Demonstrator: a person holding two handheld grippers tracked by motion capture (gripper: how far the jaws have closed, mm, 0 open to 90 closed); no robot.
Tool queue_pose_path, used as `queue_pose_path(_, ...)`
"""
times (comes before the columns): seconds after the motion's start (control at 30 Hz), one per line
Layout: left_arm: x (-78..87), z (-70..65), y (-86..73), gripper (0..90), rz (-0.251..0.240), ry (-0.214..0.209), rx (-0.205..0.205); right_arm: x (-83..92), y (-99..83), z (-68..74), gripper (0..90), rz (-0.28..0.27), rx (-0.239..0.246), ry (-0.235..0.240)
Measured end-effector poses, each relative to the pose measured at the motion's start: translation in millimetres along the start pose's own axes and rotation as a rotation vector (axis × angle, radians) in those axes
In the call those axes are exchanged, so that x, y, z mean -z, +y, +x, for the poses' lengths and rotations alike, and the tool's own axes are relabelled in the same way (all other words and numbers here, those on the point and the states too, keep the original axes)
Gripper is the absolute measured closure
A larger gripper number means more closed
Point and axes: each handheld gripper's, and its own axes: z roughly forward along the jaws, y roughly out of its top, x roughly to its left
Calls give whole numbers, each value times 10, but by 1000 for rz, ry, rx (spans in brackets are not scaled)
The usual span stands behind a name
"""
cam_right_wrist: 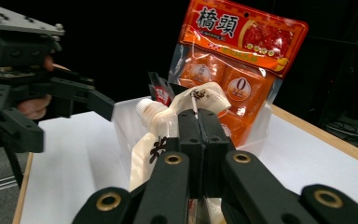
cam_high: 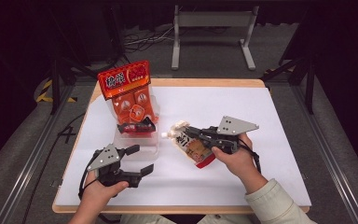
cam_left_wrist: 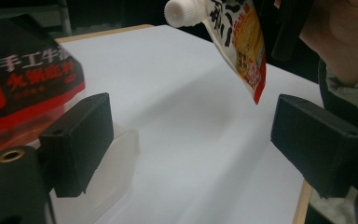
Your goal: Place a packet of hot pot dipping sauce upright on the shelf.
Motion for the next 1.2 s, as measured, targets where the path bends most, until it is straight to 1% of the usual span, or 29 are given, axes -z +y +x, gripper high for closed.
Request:
queue_pose_path(0.03,-40,-3,13,166,-7,-8,8,-2,4,9,899,-1,3,5)
queue_pose_path(0.13,-139,-16,49,170,0,-27,2,-1,23,49,899,-10,6,14)
queue_pose_path(0.17,-139,-16,49,171,0,-27,2,2,30,57,899,-16,9,17)
queue_pose_path(0.23,-182,-38,65,170,-2,-41,-5,10,40,67,899,-23,11,18)
queue_pose_path(0.27,-208,-53,70,165,-6,-54,-1,21,53,84,899,-33,8,22)
queue_pose_path(0.33,-218,-49,74,163,-9,-61,-2,27,62,102,899,-42,9,27)
queue_pose_path(0.37,-232,-49,74,163,-18,-73,13,27,62,102,899,-42,9,27)
queue_pose_path(0.4,-252,-51,72,163,-33,-100,59,26,64,109,899,-47,13,31)
queue_pose_path(0.43,-275,-43,70,163,-50,-129,90,25,66,121,899,-47,14,32)
queue_pose_path(0.47,-308,-37,67,164,-57,-150,109,20,67,129,899,-50,18,34)
queue_pose_path(0.57,-382,-36,60,171,-44,-133,90,8,69,154,899,-45,21,42)
queue_pose_path(0.63,-426,-39,59,181,-48,-145,98,3,71,168,899,-49,25,45)
queue_pose_path(0.7,-443,-40,61,193,-50,-145,95,1,71,173,899,-51,27,46)
queue_pose_path(0.77,-485,-48,62,216,-58,-152,103,-10,69,187,899,-53,30,46)
queue_pose_path(0.8,-507,-48,60,227,-70,-158,120,-10,67,188,899,-52,30,46)
queue_pose_path(0.87,-546,-47,59,263,-77,-163,123,-12,59,194,899,-52,32,43)
queue_pose_path(0.93,-578,-58,60,276,-80,-163,127,-15,52,200,899,-54,34,41)
queue_pose_path(1.03,-635,-84,73,299,-91,-178,131,-25,43,211,899,-58,37,41)
queue_pose_path(1.13,-692,-104,86,323,-102,-197,127,-35,36,227,899,-63,36,42)
queue_pose_path(1.2,-723,-116,89,333,-101,-210,120,-41,35,239,899,-65,38,43)
